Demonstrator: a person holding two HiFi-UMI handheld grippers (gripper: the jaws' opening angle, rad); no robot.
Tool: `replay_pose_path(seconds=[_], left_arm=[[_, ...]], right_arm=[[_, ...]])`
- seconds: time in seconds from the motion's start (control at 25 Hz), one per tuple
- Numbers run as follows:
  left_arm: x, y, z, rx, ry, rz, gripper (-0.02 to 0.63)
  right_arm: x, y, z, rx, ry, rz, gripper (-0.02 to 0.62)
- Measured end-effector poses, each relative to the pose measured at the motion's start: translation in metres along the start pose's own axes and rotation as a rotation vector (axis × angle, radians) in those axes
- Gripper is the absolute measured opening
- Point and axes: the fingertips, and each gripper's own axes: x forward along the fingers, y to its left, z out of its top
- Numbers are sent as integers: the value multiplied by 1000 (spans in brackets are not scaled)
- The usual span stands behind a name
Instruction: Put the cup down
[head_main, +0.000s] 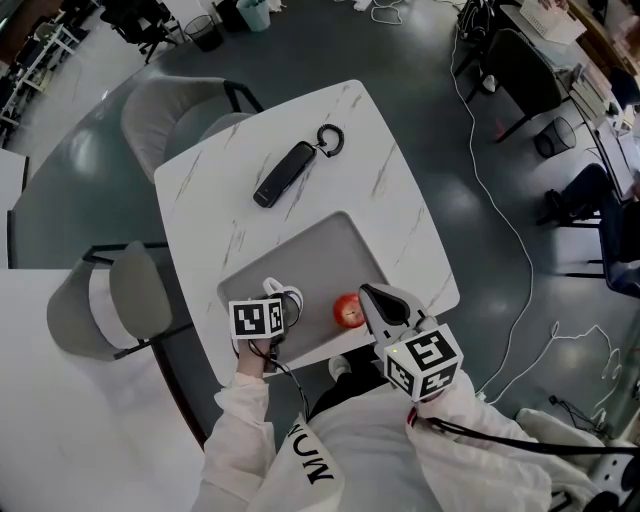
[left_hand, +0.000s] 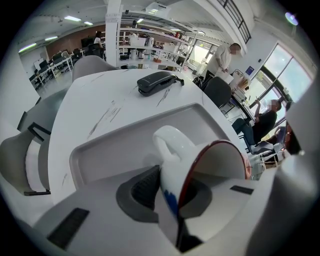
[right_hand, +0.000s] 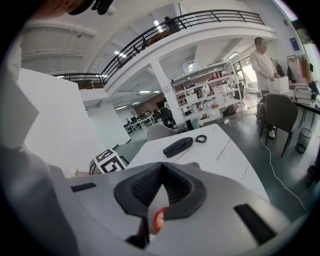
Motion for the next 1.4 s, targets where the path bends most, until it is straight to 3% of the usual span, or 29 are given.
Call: replay_pose_path(seconds=[1.4], left_arm=[[14, 2, 3, 36, 135, 7, 38]], right_arm=[[8, -9, -3, 27, 22, -19, 5]])
